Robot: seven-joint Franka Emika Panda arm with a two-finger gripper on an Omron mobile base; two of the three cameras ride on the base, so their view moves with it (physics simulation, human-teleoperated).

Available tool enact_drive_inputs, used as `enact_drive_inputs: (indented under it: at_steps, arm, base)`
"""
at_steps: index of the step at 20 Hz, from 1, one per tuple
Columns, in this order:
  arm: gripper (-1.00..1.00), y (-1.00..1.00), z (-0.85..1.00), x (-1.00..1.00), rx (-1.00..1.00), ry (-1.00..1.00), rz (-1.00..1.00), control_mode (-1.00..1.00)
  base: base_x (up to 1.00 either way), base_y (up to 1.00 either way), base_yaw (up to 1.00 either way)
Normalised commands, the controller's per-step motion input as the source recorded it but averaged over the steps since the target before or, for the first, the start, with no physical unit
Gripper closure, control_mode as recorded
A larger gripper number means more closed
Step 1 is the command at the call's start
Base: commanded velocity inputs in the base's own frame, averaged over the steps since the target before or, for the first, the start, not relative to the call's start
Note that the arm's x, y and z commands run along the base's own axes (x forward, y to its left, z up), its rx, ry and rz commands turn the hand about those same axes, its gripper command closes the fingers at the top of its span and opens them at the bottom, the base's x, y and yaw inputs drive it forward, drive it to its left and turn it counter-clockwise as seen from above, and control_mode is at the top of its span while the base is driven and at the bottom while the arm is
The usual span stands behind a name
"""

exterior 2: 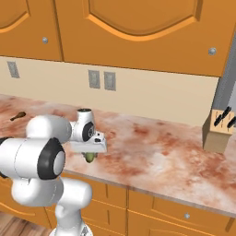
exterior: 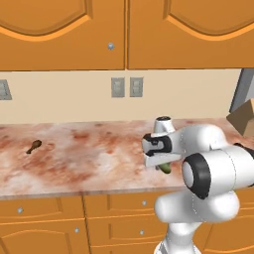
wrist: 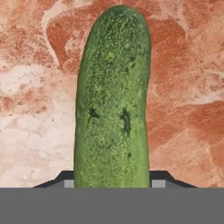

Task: Place the broccoli and cucumber inside the fridge drawer. Close the drawer after placing the vegetables.

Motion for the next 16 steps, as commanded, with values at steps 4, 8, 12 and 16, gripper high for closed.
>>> enact_drive_inputs:
  at_steps: [4,8,12,16]
  arm:
    - [1.00,0.00,0.91,-0.23,0.00,-0.14,0.02,-1.00]
    - [1.00,0.00,0.94,-0.48,0.00,-0.13,0.01,-1.00]
    - [1.00,0.00,0.88,-0.46,0.00,-0.16,0.00,-1.00]
    - [1.00,-0.01,0.74,-0.46,0.00,-0.17,0.01,-1.00]
  base:
    - [0.00,0.00,0.00]
    - [0.00,0.00,0.00]
    - [0.00,0.00,0.00]
    - [0.00,0.00,0.00]
